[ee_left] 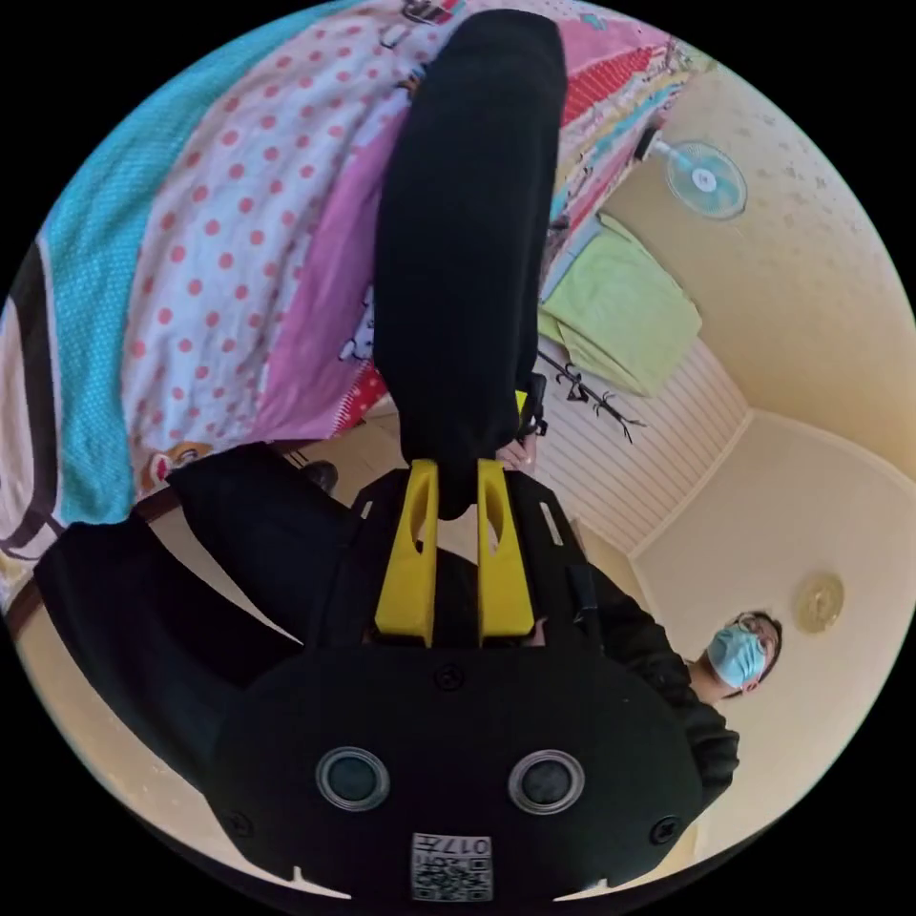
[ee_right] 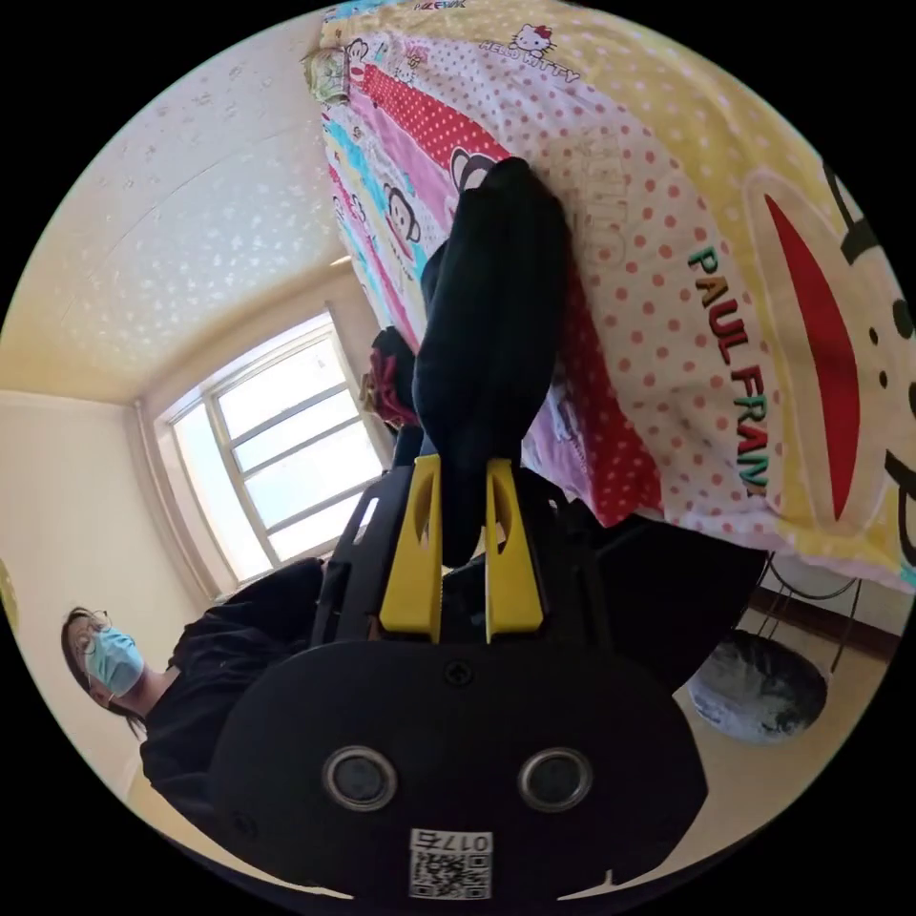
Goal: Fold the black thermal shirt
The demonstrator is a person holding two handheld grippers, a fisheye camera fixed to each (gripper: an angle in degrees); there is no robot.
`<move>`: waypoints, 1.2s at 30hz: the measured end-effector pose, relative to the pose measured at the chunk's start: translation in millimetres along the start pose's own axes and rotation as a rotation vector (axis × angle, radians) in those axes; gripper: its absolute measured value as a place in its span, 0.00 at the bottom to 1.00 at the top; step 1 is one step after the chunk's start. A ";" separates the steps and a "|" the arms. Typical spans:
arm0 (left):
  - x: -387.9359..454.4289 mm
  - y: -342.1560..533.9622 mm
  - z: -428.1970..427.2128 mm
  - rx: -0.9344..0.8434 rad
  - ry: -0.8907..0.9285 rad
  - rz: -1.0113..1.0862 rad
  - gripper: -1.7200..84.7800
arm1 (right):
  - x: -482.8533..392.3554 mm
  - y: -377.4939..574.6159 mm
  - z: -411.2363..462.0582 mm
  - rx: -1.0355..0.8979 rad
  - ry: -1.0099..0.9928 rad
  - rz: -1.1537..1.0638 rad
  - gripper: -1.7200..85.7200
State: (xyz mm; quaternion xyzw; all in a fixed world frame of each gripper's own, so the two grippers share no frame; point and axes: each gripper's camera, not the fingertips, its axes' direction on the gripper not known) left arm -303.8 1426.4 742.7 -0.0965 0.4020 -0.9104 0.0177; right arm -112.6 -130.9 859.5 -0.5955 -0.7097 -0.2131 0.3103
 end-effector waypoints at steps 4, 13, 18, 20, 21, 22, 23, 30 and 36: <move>61.8 29.1 15.6 -0.050 0.040 0.109 0.10 | -14.1 42.7 -20.5 -0.007 -0.026 -0.084 0.10; 225.9 8.6 113.4 -0.156 0.000 0.363 0.09 | -68.8 83.9 -137.7 0.322 -0.152 -0.327 0.10; 303.1 -1.0 216.4 -0.284 -0.104 0.526 0.09 | -99.7 109.1 -215.8 0.434 -0.015 -0.436 0.10; 314.3 -2.0 256.6 -0.315 -0.203 0.568 0.10 | -93.1 120.3 -240.1 0.479 0.120 -0.431 0.11; 312.4 -5.0 281.8 -0.321 -0.284 0.569 0.10 | -86.6 121.2 -244.7 0.487 0.150 -0.411 0.11; 300.8 -11.4 304.5 -0.324 -0.377 0.540 0.10 | -65.5 119.9 -252.9 0.507 0.192 -0.336 0.11; 291.6 -15.5 314.0 -0.324 -0.427 0.516 0.10 | -32.1 116.9 -260.3 0.537 0.204 -0.214 0.12; 56.1 -6.9 276.2 -0.558 -1.259 -0.214 0.01 | 202.3 144.2 -210.8 0.504 -0.178 0.358 0.04; -2.4 161.3 105.8 -0.311 -1.257 -0.822 0.01 | 311.8 167.6 -112.1 0.476 -0.411 0.537 0.02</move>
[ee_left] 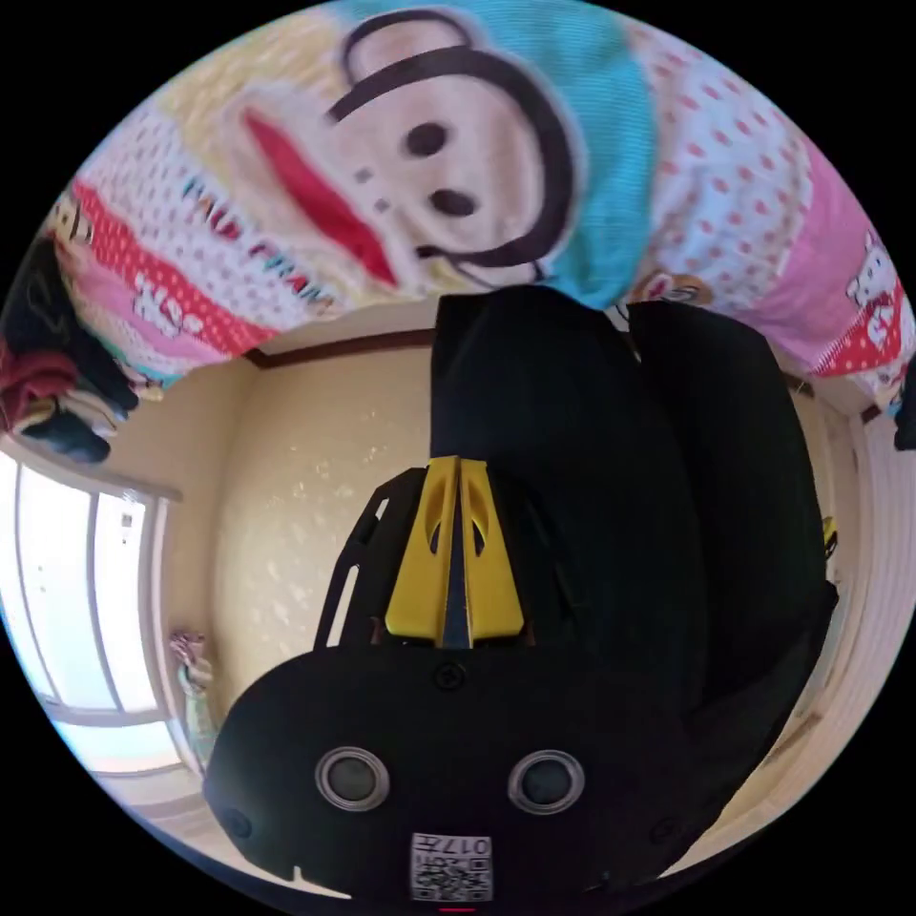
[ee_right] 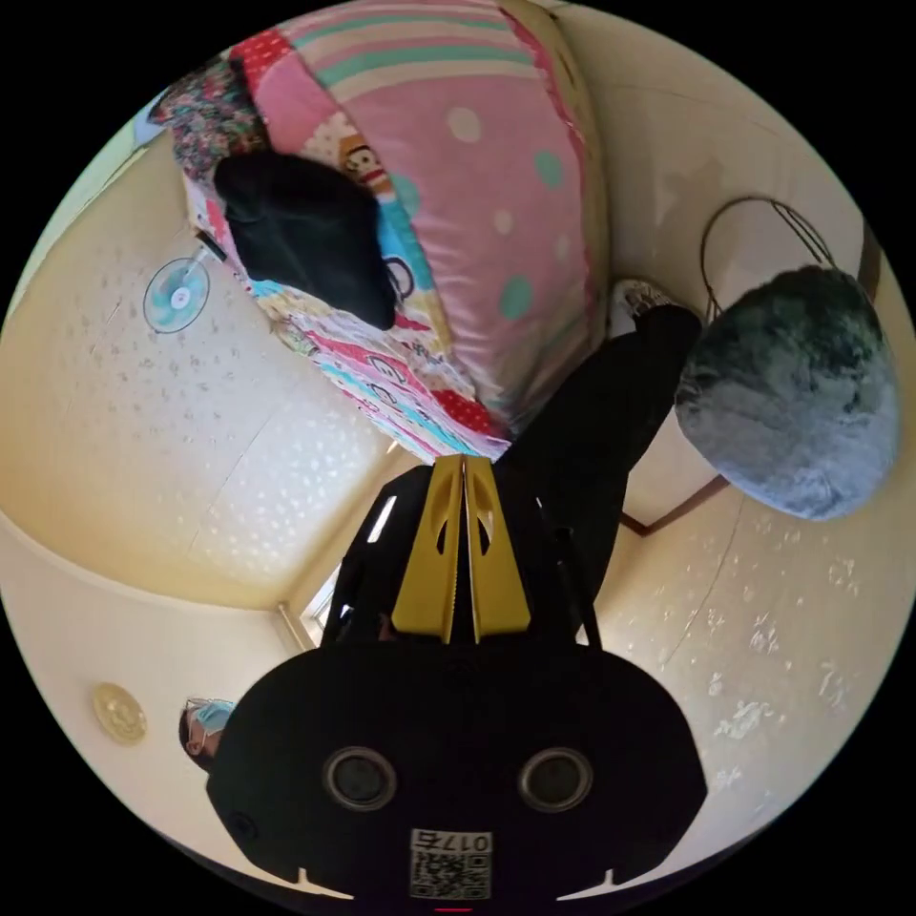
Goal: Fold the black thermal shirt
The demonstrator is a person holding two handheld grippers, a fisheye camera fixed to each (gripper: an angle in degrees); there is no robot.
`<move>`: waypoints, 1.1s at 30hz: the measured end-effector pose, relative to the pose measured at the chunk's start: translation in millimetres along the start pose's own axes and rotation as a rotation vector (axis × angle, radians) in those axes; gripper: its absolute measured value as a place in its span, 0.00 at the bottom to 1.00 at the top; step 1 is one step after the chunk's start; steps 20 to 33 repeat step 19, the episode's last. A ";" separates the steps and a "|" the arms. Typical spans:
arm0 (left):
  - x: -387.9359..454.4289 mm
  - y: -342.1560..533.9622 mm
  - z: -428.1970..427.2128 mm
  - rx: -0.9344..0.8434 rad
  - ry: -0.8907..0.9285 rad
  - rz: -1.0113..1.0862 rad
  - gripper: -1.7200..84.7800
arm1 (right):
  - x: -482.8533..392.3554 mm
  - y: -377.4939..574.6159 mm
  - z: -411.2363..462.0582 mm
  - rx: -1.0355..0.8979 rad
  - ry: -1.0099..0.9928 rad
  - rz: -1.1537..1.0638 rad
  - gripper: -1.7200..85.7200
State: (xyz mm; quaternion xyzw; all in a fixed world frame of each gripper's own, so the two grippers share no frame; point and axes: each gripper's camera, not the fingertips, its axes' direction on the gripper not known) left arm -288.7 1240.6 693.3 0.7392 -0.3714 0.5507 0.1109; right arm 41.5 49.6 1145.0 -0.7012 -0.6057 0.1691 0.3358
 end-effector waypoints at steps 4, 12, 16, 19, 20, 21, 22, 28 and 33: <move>-80.9 63.7 17.8 0.121 0.408 -0.132 0.01 | 11.8 -40.8 38.0 -0.131 0.049 0.030 0.02; -62.1 97.8 8.8 0.268 0.535 0.007 0.01 | -97.0 -140.3 167.2 -0.456 0.632 -0.146 0.02; -69.3 116.2 16.8 0.316 0.284 0.030 0.01 | -135.7 -169.4 292.4 -0.475 0.874 -0.279 0.02; -109.9 137.1 39.3 0.375 0.214 0.033 0.01 | -130.1 -179.4 411.3 -0.512 0.945 -0.350 0.02; -109.9 137.1 39.3 0.375 0.214 0.033 0.01 | -130.1 -179.4 411.3 -0.512 0.945 -0.350 0.02; -109.9 137.1 39.3 0.375 0.214 0.033 0.01 | -130.1 -179.4 411.3 -0.512 0.945 -0.350 0.02; -109.9 137.1 39.3 0.375 0.214 0.033 0.01 | -130.1 -179.4 411.3 -0.512 0.945 -0.350 0.02; -109.9 137.1 39.3 0.375 0.214 0.033 0.01 | -130.1 -179.4 411.3 -0.512 0.945 -0.350 0.02; -109.9 137.1 39.3 0.375 0.214 0.033 0.01 | -130.1 -179.4 411.3 -0.512 0.945 -0.350 0.02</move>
